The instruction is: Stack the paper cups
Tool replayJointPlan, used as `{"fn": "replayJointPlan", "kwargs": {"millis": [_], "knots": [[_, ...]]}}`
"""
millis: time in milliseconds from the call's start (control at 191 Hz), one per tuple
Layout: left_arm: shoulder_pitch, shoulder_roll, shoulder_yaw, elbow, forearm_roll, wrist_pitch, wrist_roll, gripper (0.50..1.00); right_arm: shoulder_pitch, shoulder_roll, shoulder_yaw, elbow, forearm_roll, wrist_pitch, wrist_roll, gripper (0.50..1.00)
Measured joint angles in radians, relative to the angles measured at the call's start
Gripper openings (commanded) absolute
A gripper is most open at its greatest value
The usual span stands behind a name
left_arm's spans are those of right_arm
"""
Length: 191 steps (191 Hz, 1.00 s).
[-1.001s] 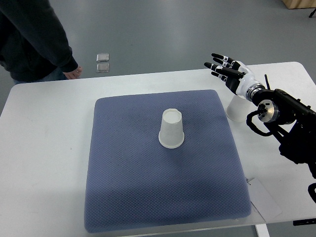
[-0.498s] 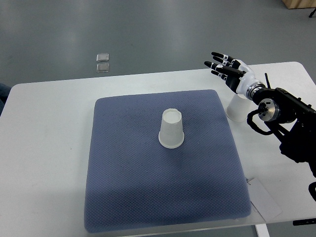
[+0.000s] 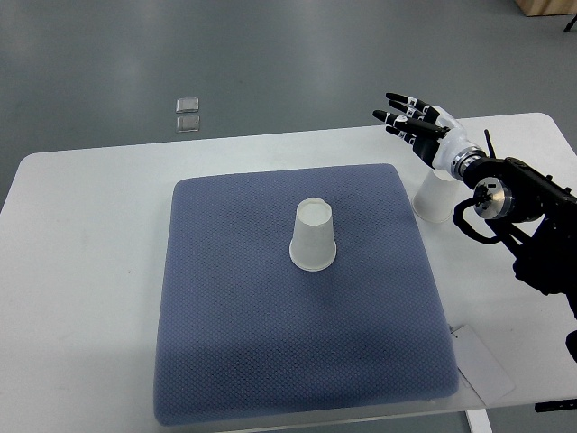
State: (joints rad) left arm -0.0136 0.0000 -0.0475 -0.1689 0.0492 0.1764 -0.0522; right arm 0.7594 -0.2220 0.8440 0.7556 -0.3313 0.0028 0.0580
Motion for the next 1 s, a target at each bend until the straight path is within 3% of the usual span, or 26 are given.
{"fn": "replayJointPlan", "kwargs": {"millis": [791,1001], "knots": [[0.0,0.0,0.0,0.0,0.0,0.0,0.0,1.0,0.03,0.008,0.01,-0.027,0.011,-0.019,0.01,0.911],[0.0,0.0,0.0,0.0,0.0,0.0,0.0,1.0,0.049,-0.049,-0.014,-0.019,-0.014,0.08,0.019,0.907]]}}
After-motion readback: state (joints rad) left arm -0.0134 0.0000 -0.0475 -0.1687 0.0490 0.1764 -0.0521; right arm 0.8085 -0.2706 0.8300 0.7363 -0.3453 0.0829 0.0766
